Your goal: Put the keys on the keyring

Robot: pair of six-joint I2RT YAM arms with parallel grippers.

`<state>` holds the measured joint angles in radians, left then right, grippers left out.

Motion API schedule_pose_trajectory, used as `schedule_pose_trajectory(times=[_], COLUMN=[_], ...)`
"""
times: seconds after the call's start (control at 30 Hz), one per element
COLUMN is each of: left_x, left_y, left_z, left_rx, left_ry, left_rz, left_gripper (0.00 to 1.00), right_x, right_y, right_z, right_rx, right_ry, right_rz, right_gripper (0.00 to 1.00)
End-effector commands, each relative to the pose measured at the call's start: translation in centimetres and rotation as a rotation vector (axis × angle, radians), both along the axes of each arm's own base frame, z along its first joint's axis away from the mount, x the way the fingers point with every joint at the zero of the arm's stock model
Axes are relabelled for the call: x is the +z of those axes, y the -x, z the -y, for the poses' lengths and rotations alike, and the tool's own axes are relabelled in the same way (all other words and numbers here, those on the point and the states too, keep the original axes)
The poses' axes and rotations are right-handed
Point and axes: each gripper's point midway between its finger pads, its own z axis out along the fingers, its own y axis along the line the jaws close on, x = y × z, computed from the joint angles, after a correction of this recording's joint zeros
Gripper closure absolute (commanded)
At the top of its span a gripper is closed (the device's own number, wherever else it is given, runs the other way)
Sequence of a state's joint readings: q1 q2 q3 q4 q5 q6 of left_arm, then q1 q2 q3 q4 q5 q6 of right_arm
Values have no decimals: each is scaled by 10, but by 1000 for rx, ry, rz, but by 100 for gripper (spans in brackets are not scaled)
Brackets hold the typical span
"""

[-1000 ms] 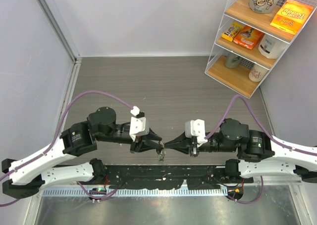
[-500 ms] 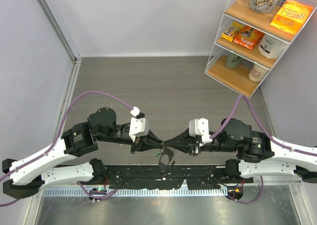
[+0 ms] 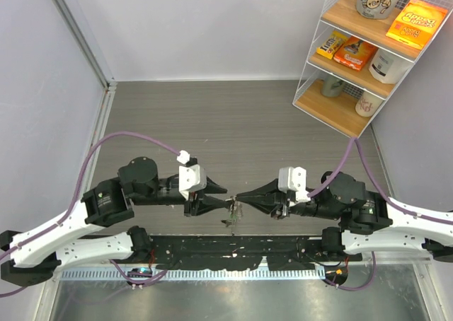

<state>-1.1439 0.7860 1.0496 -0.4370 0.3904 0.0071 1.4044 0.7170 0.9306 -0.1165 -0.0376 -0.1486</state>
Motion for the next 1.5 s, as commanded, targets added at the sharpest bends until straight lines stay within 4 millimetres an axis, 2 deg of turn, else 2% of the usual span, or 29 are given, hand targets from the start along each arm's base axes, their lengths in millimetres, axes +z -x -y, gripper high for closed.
schedule_pose_trajectory(times=[0.0, 0.1, 0.2, 0.4, 0.47, 0.5, 0.53, 0.6, 0.7, 0.8, 0.83, 0.87, 0.9, 0.93, 0.97, 1.0, 1.03, 1.1, 1.17, 1.3, 1.33, 1.37, 1.4, 1.43, 1.47], left_x=[15, 12, 11, -1, -7, -9, -12, -18, -27, -35, -36, -37, -38, -38, -39, -39, -39, -42, -44, -49, -50, -49, -49, -50, -49], left_y=[-38, -63, -74, -82, -82, -82, -82, -81, -82, -80, -80, -80, -79, -79, -78, -78, -77, -75, -73, -70, -70, -69, -69, -68, -68], left_z=[-17, -36, -49, -65, -68, -69, -70, -73, -77, -79, -80, -80, -80, -81, -81, -82, -83, -83, -85, -87, -88, -88, -89, -88, -88], left_rx=[243, 414, 520, 607, 618, 623, 624, 635, 652, 650, 652, 652, 652, 652, 650, 649, 647, 640, 634, 629, 628, 624, 626, 623, 620], left_ry=[66, 64, 90, 109, 106, 106, 102, 91, 73, 73, 80, 83, 87, 90, 92, 91, 93, 91, 98, 94, 95, 97, 100, 98, 98], left_rz=[64, 85, 65, 51, 42, 38, 35, 19, 3, -7, -7, -8, -8, -9, -9, -13, -17, -21, -29, -36, -36, -37, -36, -37, -36], left_gripper=[60, 55, 53, 39, 22, 5, 0, 0, 0, 0, 0, 0, 0, 1, 0, 0, 0, 0, 1, 0, 0, 0, 0, 0, 0], right_x=[30, 24, 15, -5, -10, -16, -14, -26, -37, -56, -54, -64, -57, -66, -58, -69, -61, -69, -88, -151, -173, -179, -198, -203, -219], right_y=[-24, -32, -47, -82, -98, -109, -115, -138, -157, -176, -180, -190, -196, -207, -214, -225, -232, -244, -250, -241, -236, -231, -225, -222, -217], right_z=[9, 8, 7, 2, -1, -2, -1, -2, -5, -16, -21, -27, -30, -35, -38, -39, -42, -50, -57, -66, -63, -65, -61, -59, -54], right_rx=[-143, -189, -275, -441, -472, -492, -508, -548, -575, -598, -595, -607, -620, -647, -659, -696, -708, -708, -707, -653, -649, -622, -619, -619, -618], right_ry=[-101, -75, -40, 46, 62, 77, 68, 93, 92, 119, 105, 126, 103, 122, 100, 123, 77, 63, 85, 176, 195, 197, 212, 211, 232], right_rz=[-3, -21, -34, -64, -100, -111, -129, -166, -233, -273, -279, -290, -295, -306, -300, -304, -292, -278, -267, -324, -356, -365, -392, -402, -420], right_gripper=[95, 95, 95, 95, 95, 95, 95, 95, 95, 95, 95, 95, 95, 95, 95, 95, 95, 95, 95, 95, 95, 95, 95, 95, 95])
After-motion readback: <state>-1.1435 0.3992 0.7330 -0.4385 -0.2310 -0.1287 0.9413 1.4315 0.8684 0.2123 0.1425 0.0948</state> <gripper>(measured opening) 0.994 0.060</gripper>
